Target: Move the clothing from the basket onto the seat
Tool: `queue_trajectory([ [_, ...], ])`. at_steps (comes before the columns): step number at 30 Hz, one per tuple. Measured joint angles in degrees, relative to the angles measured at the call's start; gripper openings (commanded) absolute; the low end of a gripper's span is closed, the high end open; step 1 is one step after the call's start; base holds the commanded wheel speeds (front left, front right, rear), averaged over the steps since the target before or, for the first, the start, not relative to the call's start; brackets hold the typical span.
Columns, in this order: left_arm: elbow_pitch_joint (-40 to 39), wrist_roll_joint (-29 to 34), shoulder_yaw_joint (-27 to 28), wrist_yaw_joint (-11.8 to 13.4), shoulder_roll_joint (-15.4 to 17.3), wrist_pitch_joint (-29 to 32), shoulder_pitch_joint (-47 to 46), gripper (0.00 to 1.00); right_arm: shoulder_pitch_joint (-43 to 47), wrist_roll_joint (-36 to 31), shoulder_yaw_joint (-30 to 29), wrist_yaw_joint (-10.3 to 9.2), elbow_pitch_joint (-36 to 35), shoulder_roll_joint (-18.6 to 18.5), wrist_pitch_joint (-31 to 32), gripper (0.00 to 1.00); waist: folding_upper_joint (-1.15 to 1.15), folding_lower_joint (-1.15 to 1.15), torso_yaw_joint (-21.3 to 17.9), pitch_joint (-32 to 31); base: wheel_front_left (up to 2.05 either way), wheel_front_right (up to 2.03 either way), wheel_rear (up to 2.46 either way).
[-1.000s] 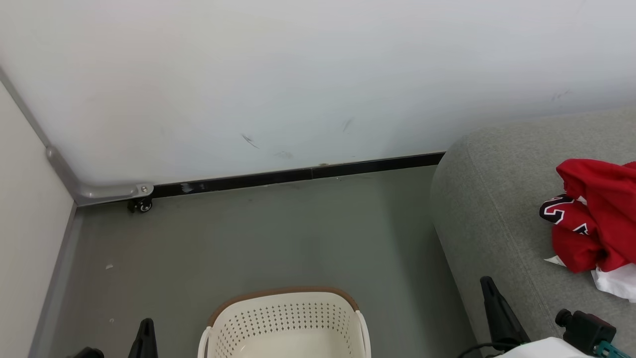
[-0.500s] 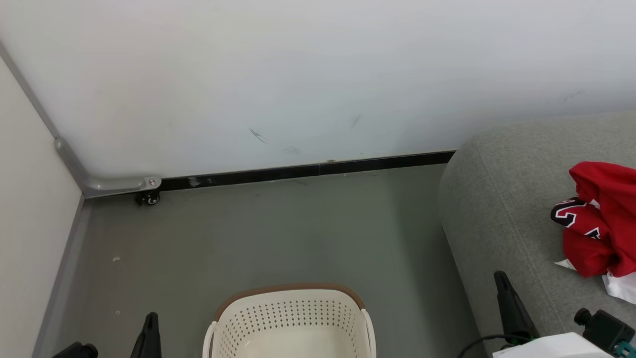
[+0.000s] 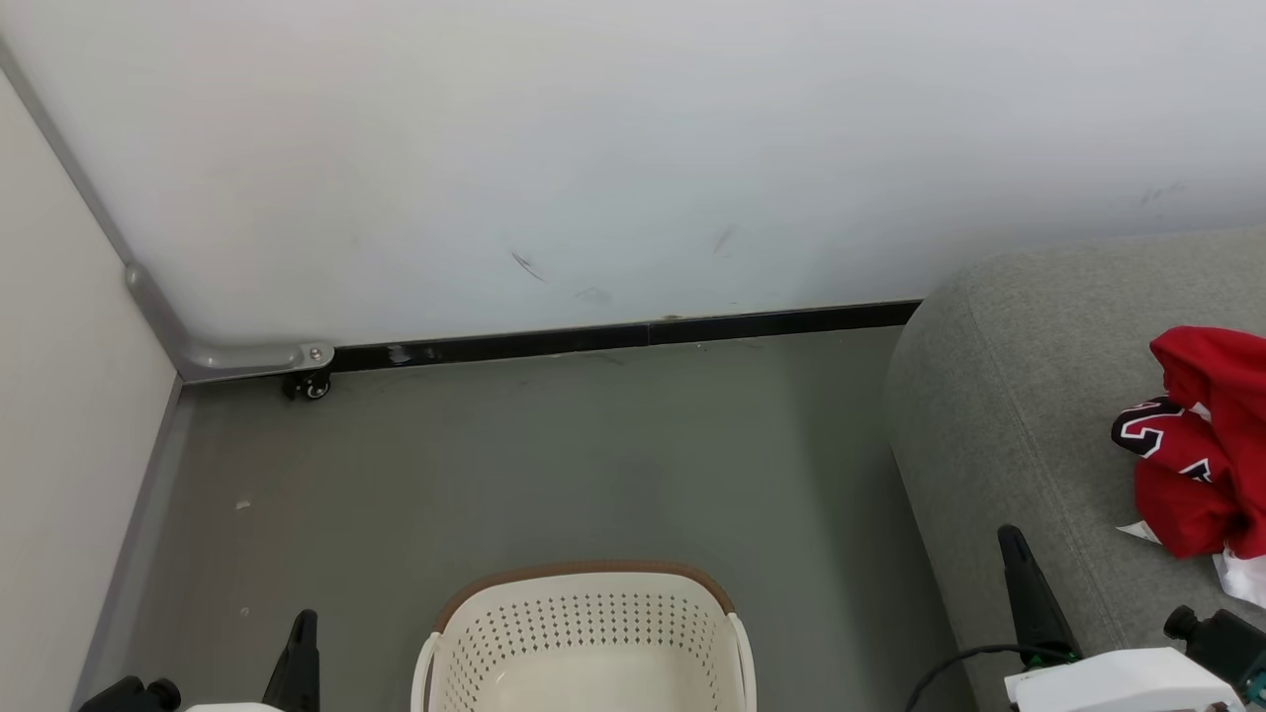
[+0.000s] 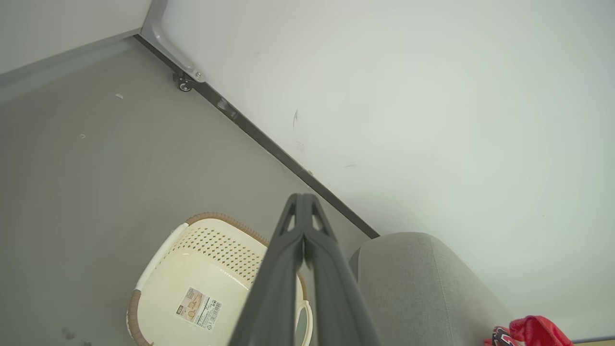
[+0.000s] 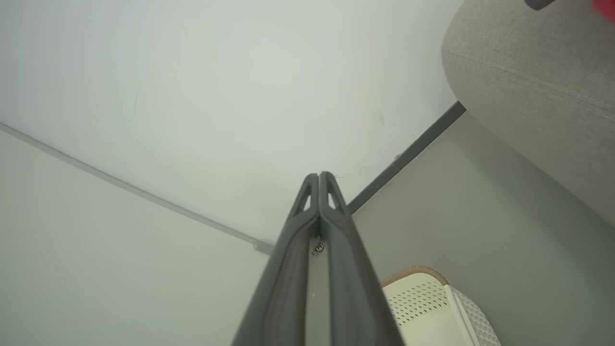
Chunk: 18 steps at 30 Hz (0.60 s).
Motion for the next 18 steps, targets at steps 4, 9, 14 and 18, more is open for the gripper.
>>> queue_trajectory([
  [4,0.4,-2.3,0.5,-0.6,-0.6,0.5,-0.4,0.0,-0.1,2.7,-0.3,0.0,0.0,0.0,0.1,0.0,0.0,-0.17,0.3,0.2,0.0,0.0,0.0],
  [9,0.5,-4.6,1.1,-1.5,-0.9,1.5,-1.3,0.0,-1.2,5.4,-0.8,0.0,0.0,-0.2,0.6,0.0,0.0,-0.34,0.5,0.5,0.0,0.0,0.0],
  [14,0.9,-7.6,1.9,-2.5,-1.2,2.3,-1.6,0.0,-1.5,8.7,-1.3,0.0,0.0,-0.3,1.2,0.0,0.0,-0.54,0.8,0.9,0.0,0.0,0.0],
  [18,1.1,-10.2,2.5,-3.3,-1.5,2.7,-2.5,0.0,-2.4,11.4,-1.5,0.0,0.0,-0.4,1.3,0.0,0.0,-0.63,1.1,1.1,0.0,0.0,0.0],
])
